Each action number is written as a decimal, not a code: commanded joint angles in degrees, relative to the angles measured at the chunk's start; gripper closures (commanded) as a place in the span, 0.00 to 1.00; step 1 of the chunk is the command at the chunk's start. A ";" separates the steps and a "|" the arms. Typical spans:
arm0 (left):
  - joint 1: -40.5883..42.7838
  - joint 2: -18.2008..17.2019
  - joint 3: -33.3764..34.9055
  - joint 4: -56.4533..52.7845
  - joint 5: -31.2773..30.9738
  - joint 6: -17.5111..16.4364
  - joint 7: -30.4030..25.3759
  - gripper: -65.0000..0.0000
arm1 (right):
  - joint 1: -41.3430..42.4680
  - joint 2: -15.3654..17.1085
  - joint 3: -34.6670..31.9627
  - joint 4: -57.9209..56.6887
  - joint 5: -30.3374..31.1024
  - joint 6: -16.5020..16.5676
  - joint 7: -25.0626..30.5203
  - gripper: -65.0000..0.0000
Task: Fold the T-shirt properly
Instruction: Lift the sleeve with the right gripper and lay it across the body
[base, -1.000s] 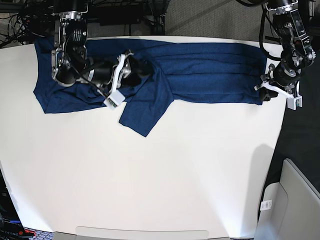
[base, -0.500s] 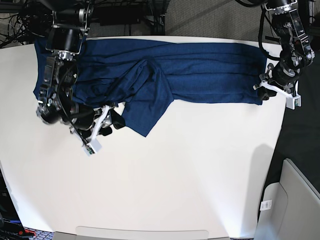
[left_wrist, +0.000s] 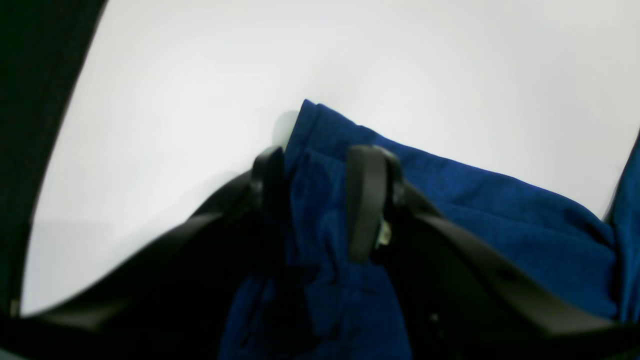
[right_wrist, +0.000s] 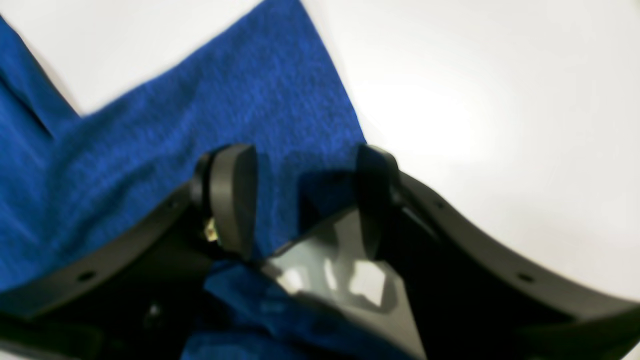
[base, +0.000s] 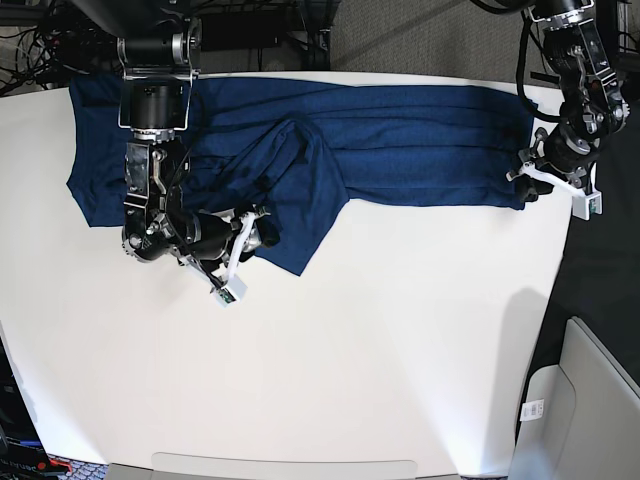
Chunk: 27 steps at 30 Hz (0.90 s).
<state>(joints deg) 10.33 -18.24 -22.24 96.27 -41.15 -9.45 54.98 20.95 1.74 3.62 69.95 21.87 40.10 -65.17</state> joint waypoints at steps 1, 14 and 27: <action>-0.44 -0.97 -0.49 1.01 -0.66 -0.26 -1.31 0.68 | 0.37 0.06 -0.14 -0.81 -1.25 -0.10 -1.87 0.55; -0.26 -0.97 -0.57 1.01 -0.74 -0.26 -1.49 0.68 | -0.07 -0.37 -13.33 -0.19 23.27 -0.10 -3.80 0.99; -0.26 -1.06 -0.75 1.01 -0.66 -0.26 -1.57 0.68 | -3.68 -10.74 -29.42 12.46 37.60 -0.10 -6.44 0.99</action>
<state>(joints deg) 10.50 -18.33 -22.48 96.27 -41.15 -9.47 54.30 15.38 -8.36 -26.04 81.41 57.82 39.68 -73.45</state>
